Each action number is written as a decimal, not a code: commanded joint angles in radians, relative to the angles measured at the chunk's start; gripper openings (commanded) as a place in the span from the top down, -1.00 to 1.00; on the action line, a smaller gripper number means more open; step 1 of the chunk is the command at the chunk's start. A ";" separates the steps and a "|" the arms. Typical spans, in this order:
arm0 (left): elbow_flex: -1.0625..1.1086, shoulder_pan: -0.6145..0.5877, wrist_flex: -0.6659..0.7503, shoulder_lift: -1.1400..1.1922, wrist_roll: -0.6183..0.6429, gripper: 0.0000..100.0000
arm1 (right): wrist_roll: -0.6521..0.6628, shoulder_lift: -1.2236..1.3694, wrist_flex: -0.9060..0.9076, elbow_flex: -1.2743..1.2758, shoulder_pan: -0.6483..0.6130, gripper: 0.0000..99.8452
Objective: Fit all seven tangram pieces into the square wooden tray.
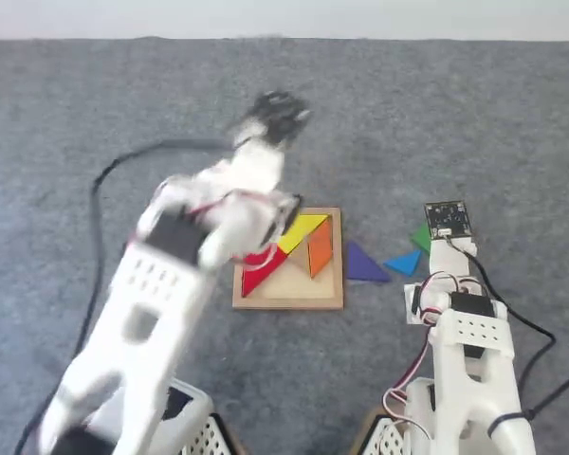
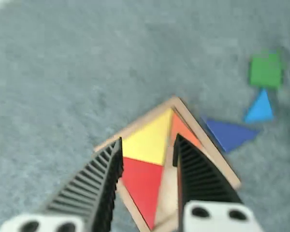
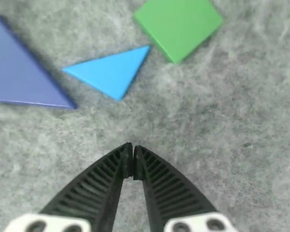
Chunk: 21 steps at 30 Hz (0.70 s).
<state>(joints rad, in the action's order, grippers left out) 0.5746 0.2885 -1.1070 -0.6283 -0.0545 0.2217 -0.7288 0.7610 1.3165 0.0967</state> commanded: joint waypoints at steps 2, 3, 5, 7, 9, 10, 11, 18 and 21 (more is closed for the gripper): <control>0.487 -0.170 0.290 -0.333 0.025 0.67 | 0.014 -0.005 -0.010 -0.012 -0.001 0.99; 0.572 -0.206 0.338 -0.374 0.025 0.67 | 0.014 -0.005 -0.007 -0.014 0.001 0.99; 0.693 -0.253 0.411 -0.439 0.026 0.67 | 0.032 -0.005 -0.004 -0.015 0.001 0.99; 0.751 -0.278 0.445 -0.482 0.025 0.67 | 0.081 0.005 0.036 -0.052 0.001 0.99; 0.769 -0.290 0.448 -0.505 0.028 0.67 | 0.089 0.012 0.166 -0.146 -0.001 0.99; 0.769 -0.293 0.450 -0.508 0.040 0.67 | 0.092 0.018 0.248 -0.216 -0.005 0.99; 0.769 -0.299 0.451 -0.506 0.051 0.67 | 0.097 0.028 0.323 -0.295 -0.007 0.99; 0.766 -0.305 0.454 -0.499 0.054 0.67 | 0.157 0.213 0.628 -0.818 -0.024 0.93; 0.766 -0.305 0.454 -0.500 0.052 0.67 | 0.160 0.352 0.654 -0.914 -0.062 0.71</control>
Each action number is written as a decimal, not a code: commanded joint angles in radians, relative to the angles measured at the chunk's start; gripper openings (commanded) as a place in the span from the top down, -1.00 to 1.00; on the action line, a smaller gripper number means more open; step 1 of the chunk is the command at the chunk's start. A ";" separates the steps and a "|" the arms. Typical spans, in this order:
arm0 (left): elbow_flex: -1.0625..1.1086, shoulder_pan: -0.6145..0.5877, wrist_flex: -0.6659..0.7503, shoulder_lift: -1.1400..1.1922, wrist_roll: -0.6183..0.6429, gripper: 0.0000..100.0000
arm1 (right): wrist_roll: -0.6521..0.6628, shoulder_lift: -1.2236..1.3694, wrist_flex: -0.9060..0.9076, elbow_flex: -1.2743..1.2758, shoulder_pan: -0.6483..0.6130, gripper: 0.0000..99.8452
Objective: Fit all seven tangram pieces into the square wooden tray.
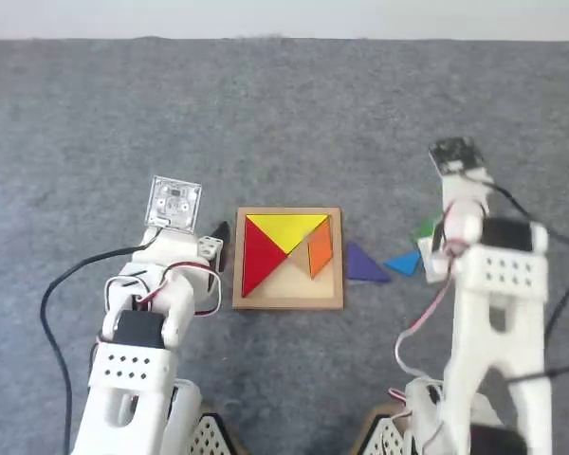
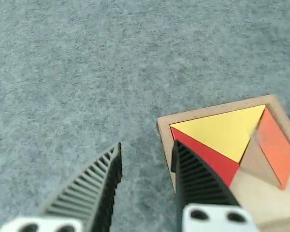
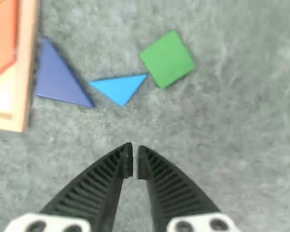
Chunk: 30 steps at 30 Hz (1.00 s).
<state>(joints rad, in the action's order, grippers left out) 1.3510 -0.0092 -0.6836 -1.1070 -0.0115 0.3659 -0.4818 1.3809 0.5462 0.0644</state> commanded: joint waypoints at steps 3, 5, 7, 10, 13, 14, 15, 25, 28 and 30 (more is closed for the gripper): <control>-0.010 -0.008 0.031 -0.023 0.009 0.67 | 0.009 0.255 0.030 -0.235 -0.041 0.49; -0.010 -0.008 0.031 -0.023 0.009 0.67 | -0.012 0.348 0.016 -0.299 -0.035 0.40; -0.010 -0.008 0.031 -0.023 0.009 0.67 | -0.078 0.443 0.001 -0.342 -0.038 0.39; -0.010 -0.008 0.031 -0.025 0.009 0.67 | -0.138 0.561 -0.015 -0.410 -0.041 0.42; -0.008 -0.008 0.031 -0.021 0.009 0.67 | -0.153 0.654 -0.038 -0.463 -0.044 0.45; -0.008 -0.008 0.031 -0.021 0.009 0.67 | -0.147 0.679 -0.047 -0.476 -0.051 0.46; -0.008 -0.008 0.031 -0.021 0.009 0.67 | -0.140 0.699 -0.053 -0.485 -0.056 0.46; -0.008 -0.008 0.031 -0.021 0.009 0.67 | -0.422 0.756 -0.105 -0.482 -0.058 0.45; -0.008 -0.008 0.031 -0.021 0.009 0.67 | -0.454 0.756 -0.174 -0.448 -0.041 0.45; -0.008 -0.008 0.031 -0.021 0.009 0.67 | -0.454 0.756 -0.208 -0.428 -0.038 0.45</control>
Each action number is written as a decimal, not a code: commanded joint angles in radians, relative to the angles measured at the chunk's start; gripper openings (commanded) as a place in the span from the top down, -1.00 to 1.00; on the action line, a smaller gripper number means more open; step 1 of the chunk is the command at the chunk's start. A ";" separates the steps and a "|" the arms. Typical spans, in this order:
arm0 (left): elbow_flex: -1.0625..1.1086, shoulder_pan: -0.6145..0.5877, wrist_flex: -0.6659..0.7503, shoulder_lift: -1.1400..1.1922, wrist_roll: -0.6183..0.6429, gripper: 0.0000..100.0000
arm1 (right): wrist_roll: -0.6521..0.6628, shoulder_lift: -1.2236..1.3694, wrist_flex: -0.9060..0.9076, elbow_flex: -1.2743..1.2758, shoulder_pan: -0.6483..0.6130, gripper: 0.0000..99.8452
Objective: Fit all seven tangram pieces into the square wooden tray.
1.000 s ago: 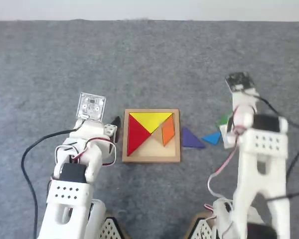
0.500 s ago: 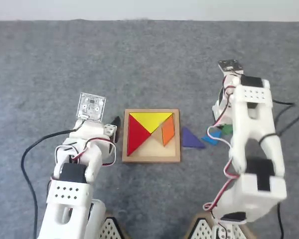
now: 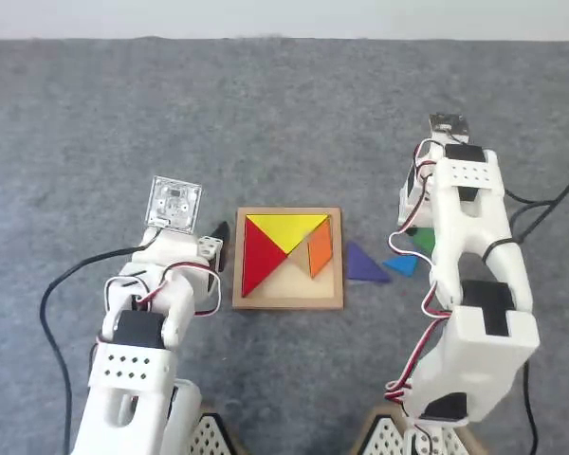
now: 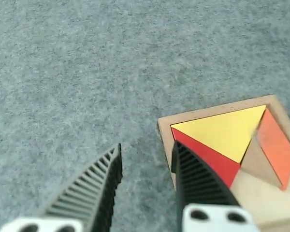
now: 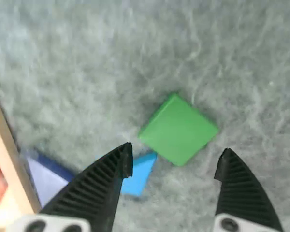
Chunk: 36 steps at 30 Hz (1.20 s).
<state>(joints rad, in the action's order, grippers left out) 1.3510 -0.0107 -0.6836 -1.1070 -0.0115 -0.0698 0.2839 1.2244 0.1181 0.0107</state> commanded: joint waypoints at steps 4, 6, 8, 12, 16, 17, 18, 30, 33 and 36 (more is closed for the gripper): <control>-0.008 -0.006 0.031 -0.021 0.009 0.67 | -0.021 0.007 -0.085 0.041 0.013 0.46; -0.008 -0.006 0.031 -0.025 0.009 0.67 | -0.057 0.038 -0.081 0.057 0.016 0.46; -0.008 -0.006 0.031 -0.026 0.009 0.67 | -0.075 0.077 -0.084 0.054 0.019 0.46; -0.008 -0.006 0.029 -0.028 0.009 0.67 | -0.081 0.134 -0.042 -0.006 0.019 0.52; -0.008 -0.006 0.029 -0.028 0.009 0.67 | -0.078 0.150 -0.030 -0.061 0.022 0.82; -0.008 -0.006 0.029 -0.028 0.009 0.67 | -0.077 0.148 -0.030 -0.075 0.022 0.87; -0.008 -0.006 0.029 -0.028 0.009 0.67 | -0.080 0.145 -0.028 -0.086 0.022 0.87; -0.008 -0.006 0.029 -0.028 0.009 0.67 | -0.123 0.140 0.021 -0.144 0.087 0.55; -0.008 -0.006 0.029 -0.028 0.009 0.67 | 0.083 0.127 0.073 -0.209 0.077 0.50; -0.008 -0.006 0.029 -0.028 0.009 0.67 | 0.264 0.125 0.139 -0.288 0.047 0.44</control>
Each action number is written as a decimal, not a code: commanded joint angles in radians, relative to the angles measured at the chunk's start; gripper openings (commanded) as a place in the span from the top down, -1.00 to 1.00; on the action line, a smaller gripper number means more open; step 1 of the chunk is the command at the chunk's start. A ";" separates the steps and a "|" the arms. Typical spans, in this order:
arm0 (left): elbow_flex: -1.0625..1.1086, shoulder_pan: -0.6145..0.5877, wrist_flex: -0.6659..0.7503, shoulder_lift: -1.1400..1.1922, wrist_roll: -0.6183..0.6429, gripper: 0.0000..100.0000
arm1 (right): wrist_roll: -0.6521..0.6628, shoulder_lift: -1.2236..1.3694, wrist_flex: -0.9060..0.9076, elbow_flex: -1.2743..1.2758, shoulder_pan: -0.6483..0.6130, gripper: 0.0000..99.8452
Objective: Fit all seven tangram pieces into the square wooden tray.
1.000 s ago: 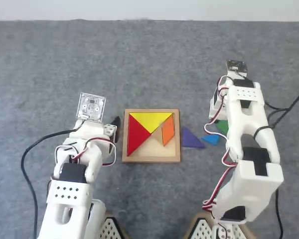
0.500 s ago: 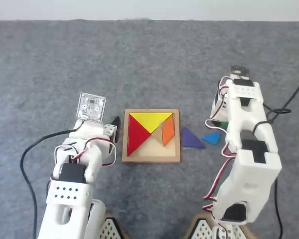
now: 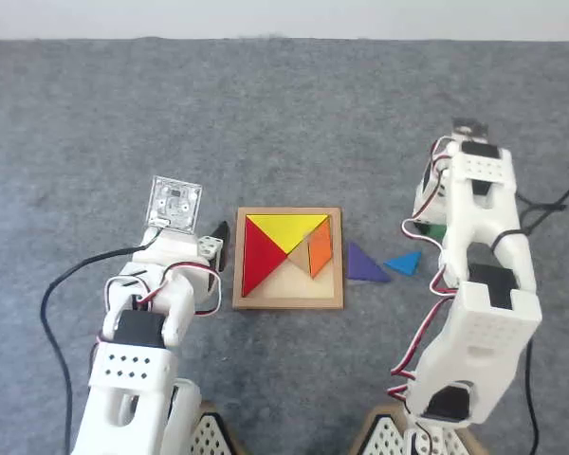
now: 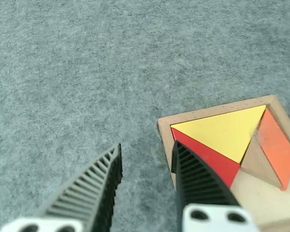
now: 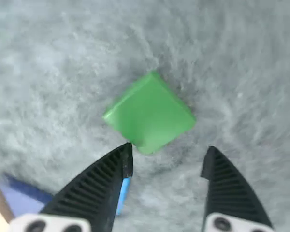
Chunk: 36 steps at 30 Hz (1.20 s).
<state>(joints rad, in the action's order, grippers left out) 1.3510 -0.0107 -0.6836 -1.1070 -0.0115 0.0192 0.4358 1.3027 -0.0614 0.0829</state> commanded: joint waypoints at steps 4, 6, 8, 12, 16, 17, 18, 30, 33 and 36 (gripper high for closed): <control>-0.008 -0.006 0.029 -0.028 0.009 0.67 | 0.408 -0.019 0.105 -0.192 -0.067 0.37; -0.008 -0.006 0.029 -0.028 0.009 0.67 | 0.514 -0.018 0.102 -0.201 -0.079 0.35; -0.008 -0.006 0.029 -0.028 0.009 0.67 | 0.585 0.001 0.093 -0.201 -0.087 0.35; -0.008 -0.006 0.029 -0.026 0.009 0.67 | 0.655 0.076 0.094 -0.199 -0.082 0.35; -0.007 -0.006 0.031 -0.025 0.008 0.67 | 0.669 0.153 0.079 -0.204 -0.056 0.35; -0.007 -0.006 0.031 -0.023 0.008 0.67 | 0.667 0.170 0.059 -0.204 -0.050 0.35; -0.007 -0.006 0.031 -0.023 0.008 0.67 | 0.667 0.185 0.045 -0.204 -0.042 0.35; -0.007 -0.006 0.031 -0.025 0.008 0.67 | 0.575 0.191 0.027 -0.204 -0.007 0.88; -0.007 -0.006 0.031 -0.025 0.008 0.67 | 0.531 0.127 0.038 -0.204 -0.036 0.87; -0.008 -0.011 0.031 -0.028 0.008 0.67 | 0.486 0.022 0.068 -0.196 -0.094 0.88</control>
<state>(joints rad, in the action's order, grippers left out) 1.3510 -0.0107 -0.6836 -1.1070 -0.0115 0.5501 0.5984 1.3395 -0.2424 0.0522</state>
